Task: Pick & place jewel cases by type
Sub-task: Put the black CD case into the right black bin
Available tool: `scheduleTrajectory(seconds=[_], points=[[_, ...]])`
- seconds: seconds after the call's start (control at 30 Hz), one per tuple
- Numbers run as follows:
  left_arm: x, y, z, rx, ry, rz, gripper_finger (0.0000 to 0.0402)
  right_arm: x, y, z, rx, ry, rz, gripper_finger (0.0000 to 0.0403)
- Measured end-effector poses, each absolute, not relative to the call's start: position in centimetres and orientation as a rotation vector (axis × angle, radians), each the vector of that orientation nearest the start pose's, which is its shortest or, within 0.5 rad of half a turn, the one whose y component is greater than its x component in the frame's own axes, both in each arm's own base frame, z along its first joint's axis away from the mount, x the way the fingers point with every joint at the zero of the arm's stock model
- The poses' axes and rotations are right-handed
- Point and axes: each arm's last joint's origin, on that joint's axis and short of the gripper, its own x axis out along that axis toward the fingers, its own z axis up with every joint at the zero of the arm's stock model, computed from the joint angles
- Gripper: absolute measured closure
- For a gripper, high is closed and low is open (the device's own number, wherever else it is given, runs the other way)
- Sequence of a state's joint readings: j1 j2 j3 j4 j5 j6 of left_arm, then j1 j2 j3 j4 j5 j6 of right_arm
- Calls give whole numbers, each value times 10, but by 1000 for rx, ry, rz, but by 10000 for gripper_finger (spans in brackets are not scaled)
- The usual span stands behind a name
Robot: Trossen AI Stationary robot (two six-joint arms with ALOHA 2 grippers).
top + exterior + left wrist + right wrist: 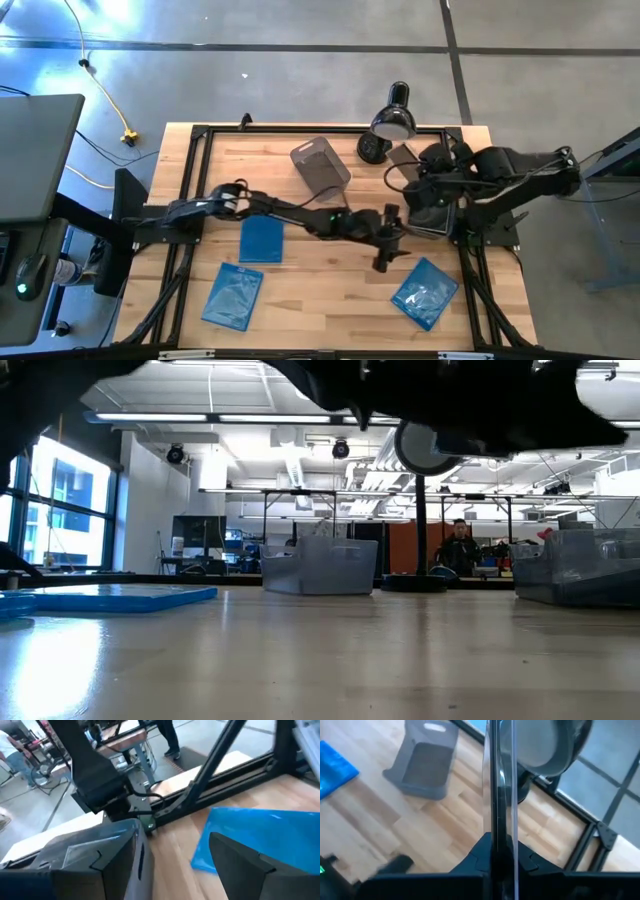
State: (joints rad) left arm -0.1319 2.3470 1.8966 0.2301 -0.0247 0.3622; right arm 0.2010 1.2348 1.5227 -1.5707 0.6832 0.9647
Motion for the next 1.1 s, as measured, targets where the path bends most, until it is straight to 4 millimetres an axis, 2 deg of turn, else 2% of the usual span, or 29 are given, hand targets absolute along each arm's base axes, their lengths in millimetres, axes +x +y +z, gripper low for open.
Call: scheduleTrajectory(seconds=[0.23,0.4,0.5,0.63,0.83,1.0,1.1], points=[[572,-41,194,361,236,-108,154,177,6,393,265,849,-941,370],[577,-20,171,324,288,-44,154,177,0,393,249,864,-955,388],[578,-9,167,266,304,-65,154,177,-3,393,251,866,-965,386],[578,-5,163,224,300,-134,154,177,-5,393,244,876,-966,366],[577,-8,160,242,323,-175,154,177,-5,393,246,881,-959,389],[576,-7,157,238,368,-181,154,178,-5,393,253,879,-958,379],[574,-7,153,254,419,-187,169,178,-4,393,266,890,-946,369]])
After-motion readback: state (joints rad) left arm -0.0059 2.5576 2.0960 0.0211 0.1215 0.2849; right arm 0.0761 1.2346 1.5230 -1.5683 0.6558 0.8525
